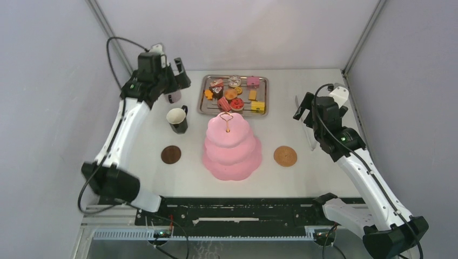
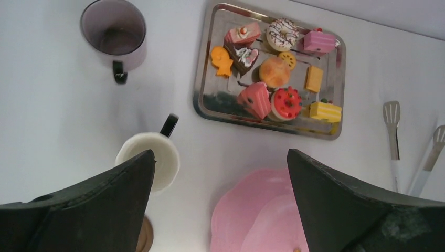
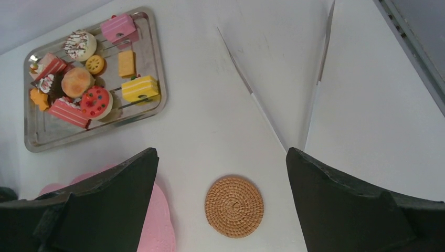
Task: Serve the afternoon tea
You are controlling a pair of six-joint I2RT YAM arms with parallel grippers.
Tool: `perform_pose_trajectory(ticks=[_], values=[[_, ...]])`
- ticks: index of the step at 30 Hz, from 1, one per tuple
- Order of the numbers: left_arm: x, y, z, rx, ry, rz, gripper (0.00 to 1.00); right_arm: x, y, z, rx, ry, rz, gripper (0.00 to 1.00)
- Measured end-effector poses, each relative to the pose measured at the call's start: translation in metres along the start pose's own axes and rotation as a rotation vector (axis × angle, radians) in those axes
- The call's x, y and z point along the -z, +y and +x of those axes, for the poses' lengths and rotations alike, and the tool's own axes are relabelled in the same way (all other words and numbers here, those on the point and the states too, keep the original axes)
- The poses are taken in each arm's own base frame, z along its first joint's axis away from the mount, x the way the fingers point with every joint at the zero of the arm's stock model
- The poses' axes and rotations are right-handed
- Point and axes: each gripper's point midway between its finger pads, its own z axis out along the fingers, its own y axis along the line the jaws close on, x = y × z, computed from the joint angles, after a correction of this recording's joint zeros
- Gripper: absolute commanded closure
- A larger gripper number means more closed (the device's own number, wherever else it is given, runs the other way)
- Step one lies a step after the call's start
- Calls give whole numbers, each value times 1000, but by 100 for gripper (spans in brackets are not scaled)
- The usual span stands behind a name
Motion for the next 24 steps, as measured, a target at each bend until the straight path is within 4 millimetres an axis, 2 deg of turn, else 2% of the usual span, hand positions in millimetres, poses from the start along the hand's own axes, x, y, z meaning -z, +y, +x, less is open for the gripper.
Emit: perform_pose_trajectory(ticks=[1, 5, 8, 11, 15, 19, 24], values=[[-12, -3, -5, 0, 8, 1, 0, -1, 0, 1, 3, 4, 3, 0], [-79, -16, -27, 5, 60, 7, 0, -7, -1, 5, 12, 21, 19, 0], [-128, -21, -33, 18, 92, 16, 0, -9, -5, 5, 8, 23, 32, 0], [-170, -20, -23, 48, 137, 36, 1, -13, -7, 6, 1, 35, 38, 0], [-219, -17, 2, 117, 203, 76, 0, -28, -4, 14, -11, 90, 21, 0], [-253, -15, 24, 174, 242, 108, 0, -45, 1, 30, -2, 161, 15, 0], [-276, -14, 36, 217, 241, 118, 0, -59, 8, 40, 15, 216, 18, 1]])
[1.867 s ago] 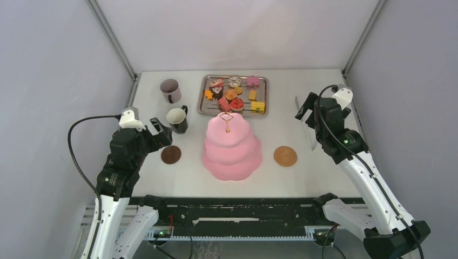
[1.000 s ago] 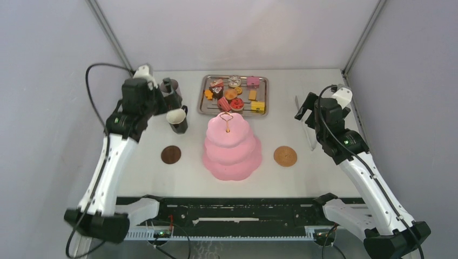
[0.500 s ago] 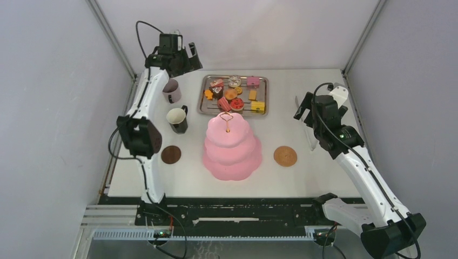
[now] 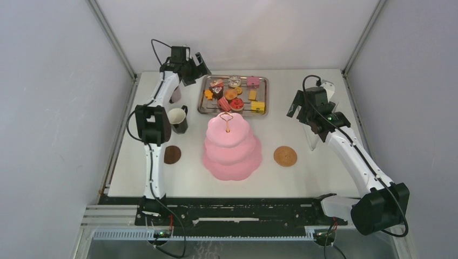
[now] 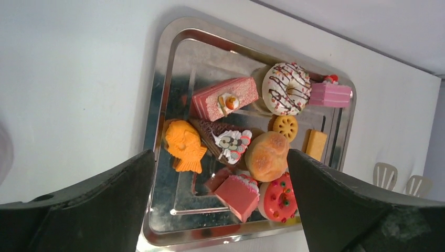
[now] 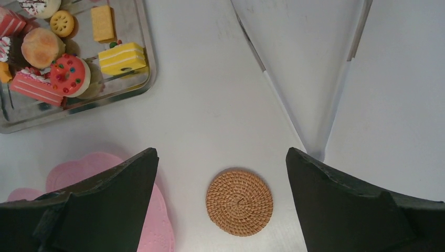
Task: Serve the afternoon tea
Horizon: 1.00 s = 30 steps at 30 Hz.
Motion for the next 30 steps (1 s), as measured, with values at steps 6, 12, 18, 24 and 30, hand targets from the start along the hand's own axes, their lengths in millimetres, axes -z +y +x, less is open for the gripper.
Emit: perform_pose_trajectory(ticks=[6, 12, 18, 24, 30], values=[[-14, 1, -7, 30, -43, 12, 0, 0, 1, -3, -3, -3, 5, 1], [-35, 15, 2, 96, -35, -6, 0, 1, -3, -1, 2, 7, 19, 1], [-57, 33, 25, 164, 18, -44, 0, 1, -3, 0, 0, 9, 21, 1], [-59, 34, 25, 179, 14, -49, 0, 1, -3, 0, -2, 9, 21, 1], [-59, 36, 26, 187, 15, -59, 0, 0, -4, -1, -4, 8, 24, 1]])
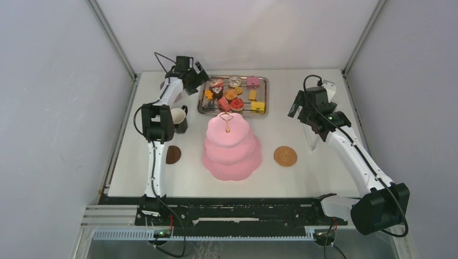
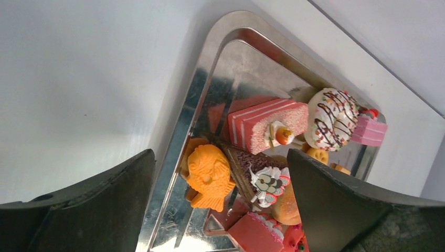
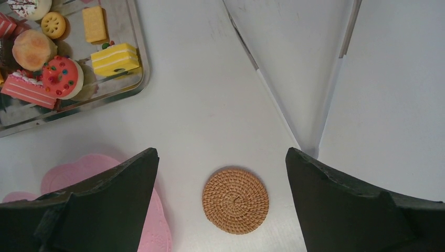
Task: Serve the afternoon tea
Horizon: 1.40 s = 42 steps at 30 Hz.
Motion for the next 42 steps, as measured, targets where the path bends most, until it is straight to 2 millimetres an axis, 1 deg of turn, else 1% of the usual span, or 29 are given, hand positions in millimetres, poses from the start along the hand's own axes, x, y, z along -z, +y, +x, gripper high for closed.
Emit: perform_pose_trajectory(ticks=[9, 13, 16, 18, 25, 29, 34, 37, 40, 42], values=[[-3, 9, 6, -14, -9, -68, 1, 0, 0, 0, 0, 1, 0, 1], [-4, 9, 14, -18, 9, -77, 1, 0, 0, 0, 0, -1, 2, 1], [-8, 7, 21, -16, 37, -54, 2, 0, -2, 0, 2, -1, 11, 0], [-8, 2, 22, -15, 46, -27, 1, 0, -3, 1, 3, 2, 14, 0], [-8, -5, 28, -17, 75, 19, 0, 1, -5, 3, 7, 9, 23, 0], [-10, -16, 37, -22, 107, 71, 0, 5, -8, 2, 8, 4, 26, 0], [-12, -31, 49, -38, 134, 121, 0, 12, -12, -5, 5, -28, 29, 0], [-12, -39, 58, -50, 148, 136, 0, 9, -24, -8, -21, -24, 55, 0], [-13, -47, 67, -59, 164, 149, 0, 0, -49, -7, -73, 21, 116, 0], [-14, -51, 72, -59, 171, 166, 0, -8, -63, 0, -105, 73, 151, 0]])
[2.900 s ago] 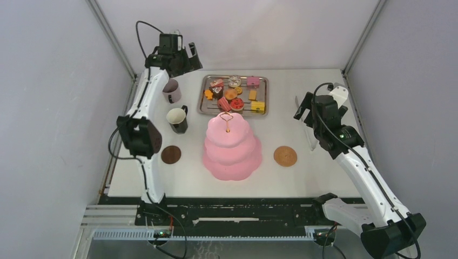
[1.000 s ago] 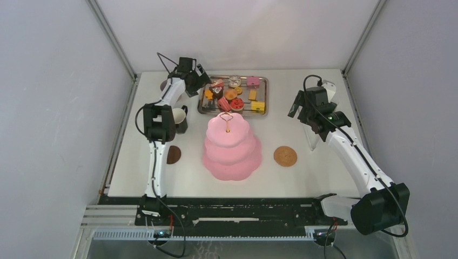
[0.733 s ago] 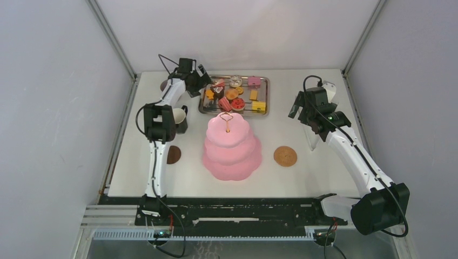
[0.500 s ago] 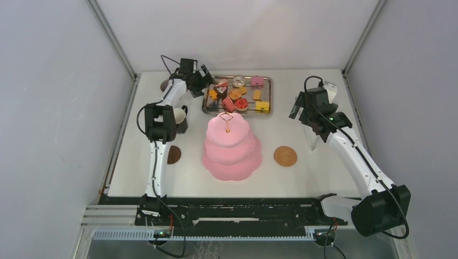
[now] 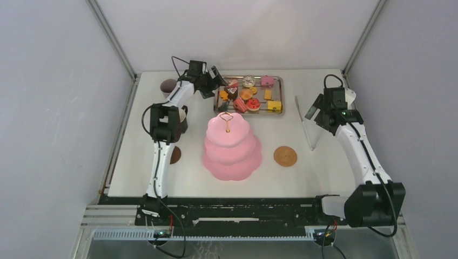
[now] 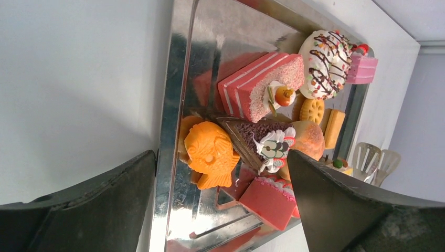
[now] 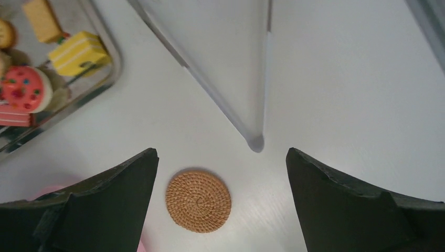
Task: Serve the afternoon tea
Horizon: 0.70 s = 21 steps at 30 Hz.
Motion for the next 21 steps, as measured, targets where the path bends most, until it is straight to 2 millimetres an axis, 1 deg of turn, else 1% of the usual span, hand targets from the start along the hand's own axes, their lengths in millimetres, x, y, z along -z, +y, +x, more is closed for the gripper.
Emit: perform_pose_trajectory(ticks=[3, 5, 8, 12, 15, 17, 19, 21], values=[[-1, -5, 3, 0, 0, 18, 0, -20, -14, 15, -43, 103, 51, 0], [0, -5, 5, -1, 2, 19, 0, -34, -20, 26, -68, 173, 74, 0], [1, -5, 7, -1, 9, 14, 0, -51, -23, 42, -73, 240, 84, 0], [9, 2, 8, 11, 37, -9, 0, -68, -24, 62, -37, 304, 81, 0], [19, 12, 7, 8, 53, -40, 0, -79, -24, 67, -2, 326, 83, 0], [30, 17, 6, 1, 59, -62, 0, -88, -26, 72, 23, 350, 84, 0], [44, 18, 1, -16, 58, -78, 0, -96, -29, 80, 47, 382, 92, 0], [61, 14, -7, -43, 45, -88, 0, -103, -32, 89, 72, 419, 100, 0]])
